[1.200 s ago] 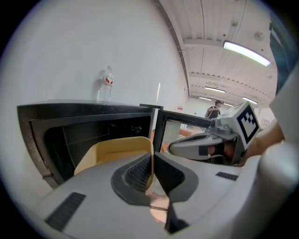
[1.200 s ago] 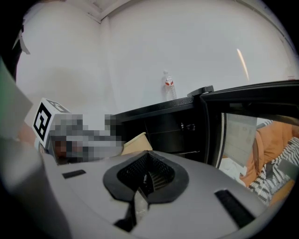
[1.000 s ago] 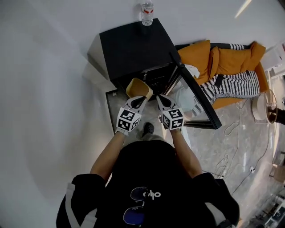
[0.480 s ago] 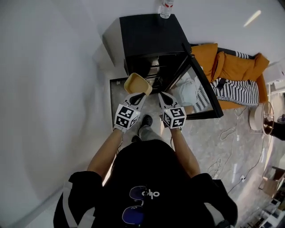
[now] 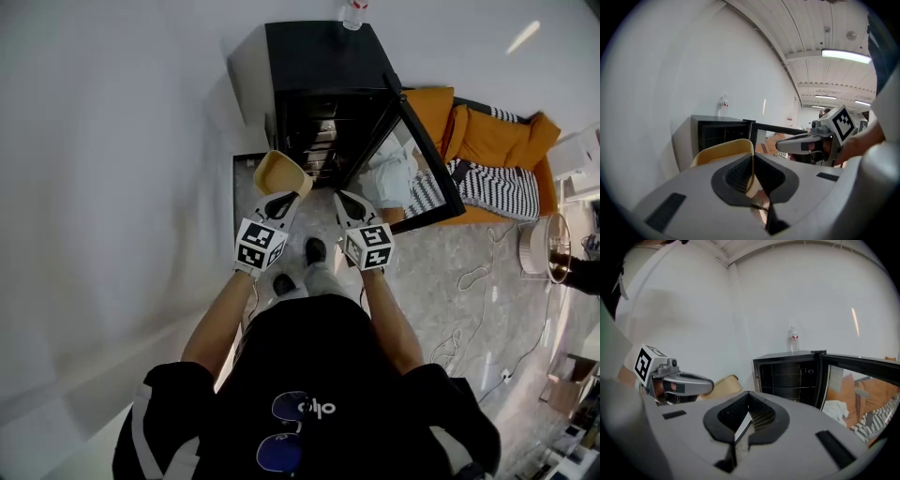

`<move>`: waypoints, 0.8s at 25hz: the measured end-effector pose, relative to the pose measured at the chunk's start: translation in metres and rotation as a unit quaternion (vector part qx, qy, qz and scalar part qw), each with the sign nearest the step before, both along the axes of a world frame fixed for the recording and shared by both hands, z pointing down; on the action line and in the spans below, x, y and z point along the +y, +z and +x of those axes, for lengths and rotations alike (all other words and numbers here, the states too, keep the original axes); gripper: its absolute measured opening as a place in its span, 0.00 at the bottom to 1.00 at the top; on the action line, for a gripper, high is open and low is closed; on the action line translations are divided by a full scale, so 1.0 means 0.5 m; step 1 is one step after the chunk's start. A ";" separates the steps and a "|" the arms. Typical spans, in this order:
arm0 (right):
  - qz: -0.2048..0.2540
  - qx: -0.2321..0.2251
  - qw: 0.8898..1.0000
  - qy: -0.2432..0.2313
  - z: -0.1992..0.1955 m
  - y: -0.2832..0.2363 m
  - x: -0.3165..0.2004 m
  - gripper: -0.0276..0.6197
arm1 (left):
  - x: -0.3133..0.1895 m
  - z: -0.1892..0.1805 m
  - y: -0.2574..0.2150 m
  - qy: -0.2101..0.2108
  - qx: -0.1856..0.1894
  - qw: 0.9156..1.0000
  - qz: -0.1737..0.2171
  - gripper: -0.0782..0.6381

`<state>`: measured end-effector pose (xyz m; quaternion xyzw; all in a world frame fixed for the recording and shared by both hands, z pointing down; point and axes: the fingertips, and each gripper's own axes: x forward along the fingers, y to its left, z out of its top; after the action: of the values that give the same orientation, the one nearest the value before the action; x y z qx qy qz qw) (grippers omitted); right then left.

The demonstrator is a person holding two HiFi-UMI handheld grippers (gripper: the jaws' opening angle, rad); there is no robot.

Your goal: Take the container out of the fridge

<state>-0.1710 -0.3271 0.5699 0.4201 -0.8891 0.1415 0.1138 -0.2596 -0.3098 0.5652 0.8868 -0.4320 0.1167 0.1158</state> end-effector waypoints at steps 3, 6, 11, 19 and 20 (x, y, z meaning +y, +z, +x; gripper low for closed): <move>0.004 0.002 1.000 -0.001 0.002 -0.010 0.010 0.05 | 0.014 -0.017 -0.009 -0.011 0.000 1.000 0.005 0.14; 0.009 0.003 1.000 -0.007 0.003 -0.019 0.010 0.05 | 0.018 -0.031 -0.020 -0.022 -0.001 1.000 0.010 0.14; 0.021 0.007 0.999 -0.026 0.010 -0.033 -0.003 0.05 | 0.006 -0.035 -0.025 -0.045 -0.002 0.999 0.015 0.14; 0.027 0.008 0.998 -0.063 0.077 -0.050 -0.035 0.05 | -0.016 0.031 -0.024 -0.081 -0.009 0.997 0.015 0.14; 0.026 0.007 0.997 -0.067 0.090 -0.051 -0.040 0.05 | -0.019 0.043 -0.027 -0.086 -0.011 0.996 0.017 0.14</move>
<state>-0.1259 -0.3472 0.5445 0.3630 -0.9179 0.1076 0.1184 -0.2379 -0.3196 0.5519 0.8471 -0.5094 0.1085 0.1061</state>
